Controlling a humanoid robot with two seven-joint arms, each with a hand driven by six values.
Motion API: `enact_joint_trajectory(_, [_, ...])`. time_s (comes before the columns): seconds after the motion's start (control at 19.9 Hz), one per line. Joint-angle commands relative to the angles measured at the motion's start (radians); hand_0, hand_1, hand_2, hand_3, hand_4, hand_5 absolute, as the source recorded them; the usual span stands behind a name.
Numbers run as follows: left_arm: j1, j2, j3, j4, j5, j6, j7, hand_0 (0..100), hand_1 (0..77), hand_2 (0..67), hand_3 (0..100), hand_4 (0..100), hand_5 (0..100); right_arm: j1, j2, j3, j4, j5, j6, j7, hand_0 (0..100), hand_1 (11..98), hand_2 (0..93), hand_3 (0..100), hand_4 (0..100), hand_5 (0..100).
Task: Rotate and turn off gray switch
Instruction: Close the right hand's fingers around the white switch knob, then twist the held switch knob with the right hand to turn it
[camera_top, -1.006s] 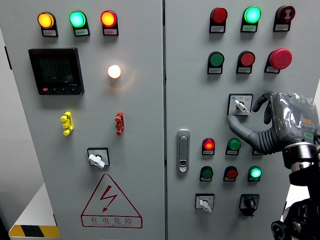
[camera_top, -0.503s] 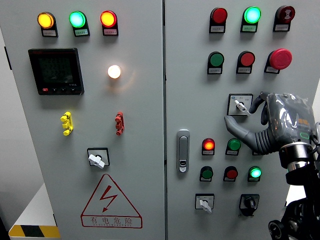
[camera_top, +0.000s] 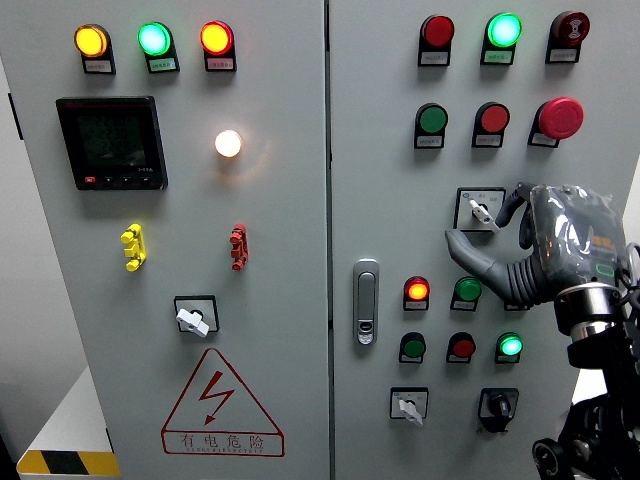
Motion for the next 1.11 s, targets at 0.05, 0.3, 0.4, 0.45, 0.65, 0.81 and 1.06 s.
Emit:
enact_joint_trajectory(0.05, [0.0,0.0,0.0,0.0,0.0,0.0,0.0,0,0.0,13.2,18,10,12,0.0,0.0,-0.001,-0.002,-0.003,-0.004,-0.001,0,31.3,67.3,96,89,100])
enact_joint_trajectory(0.3, [0.0,0.0,0.0,0.0,0.0,0.0,0.0,0,0.0,13.3,18,10,12,0.002,0.0,-0.002,-0.009,-0.005,-0.004,-0.015,0,30.4,68.2,97,89,100])
enact_joint_trajectory(0.4, [0.0,0.0,0.0,0.0,0.0,0.0,0.0,0,0.0,13.3,18,10,12,0.006,0.0,-0.004,-0.009,-0.005,-0.004,-0.015,0,30.1,68.6,97,89,100])
enact_joint_trajectory(0.45, [0.0,0.0,0.0,0.0,0.0,0.0,0.0,0,0.0,13.3,18,10,12,0.006,0.0,-0.004,-0.009,-0.005,-0.004,-0.015,1,29.9,68.7,98,89,100])
enact_joint_trajectory(0.65, [0.0,0.0,0.0,0.0,0.0,0.0,0.0,0,0.0,13.2,18,10,12,0.012,0.0,-0.004,-0.011,-0.005,-0.004,-0.015,5,30.3,69.0,98,89,100])
enact_joint_trajectory(0.81, [0.0,0.0,0.0,0.0,0.0,0.0,0.0,0,0.0,13.2,18,10,12,0.014,0.0,-0.004,-0.015,-0.005,-0.004,-0.017,10,30.3,69.4,98,89,100])
enact_joint_trajectory(1.06, [0.0,0.0,0.0,0.0,0.0,0.0,0.0,0,0.0,13.2,18,10,12,0.017,0.0,-0.017,-0.017,-0.005,-0.004,-0.02,25,30.9,70.5,98,89,100])
